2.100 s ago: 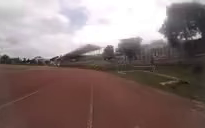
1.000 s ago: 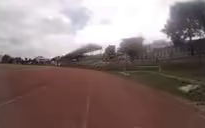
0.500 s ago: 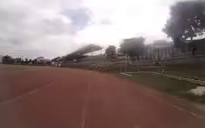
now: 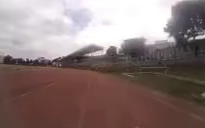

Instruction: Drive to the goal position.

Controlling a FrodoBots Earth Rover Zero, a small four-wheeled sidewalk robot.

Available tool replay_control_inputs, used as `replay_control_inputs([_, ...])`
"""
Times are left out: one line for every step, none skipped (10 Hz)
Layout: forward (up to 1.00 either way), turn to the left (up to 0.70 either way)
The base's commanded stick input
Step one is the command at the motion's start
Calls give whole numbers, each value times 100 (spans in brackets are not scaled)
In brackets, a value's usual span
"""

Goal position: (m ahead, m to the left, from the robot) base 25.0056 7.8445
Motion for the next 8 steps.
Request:
replay_control_inputs([85,0])
replay_control_inputs([85,0])
replay_control_inputs([85,0])
replay_control_inputs([85,0])
replay_control_inputs([85,9])
replay_control_inputs([85,13])
replay_control_inputs([85,0])
replay_control_inputs([85,0])
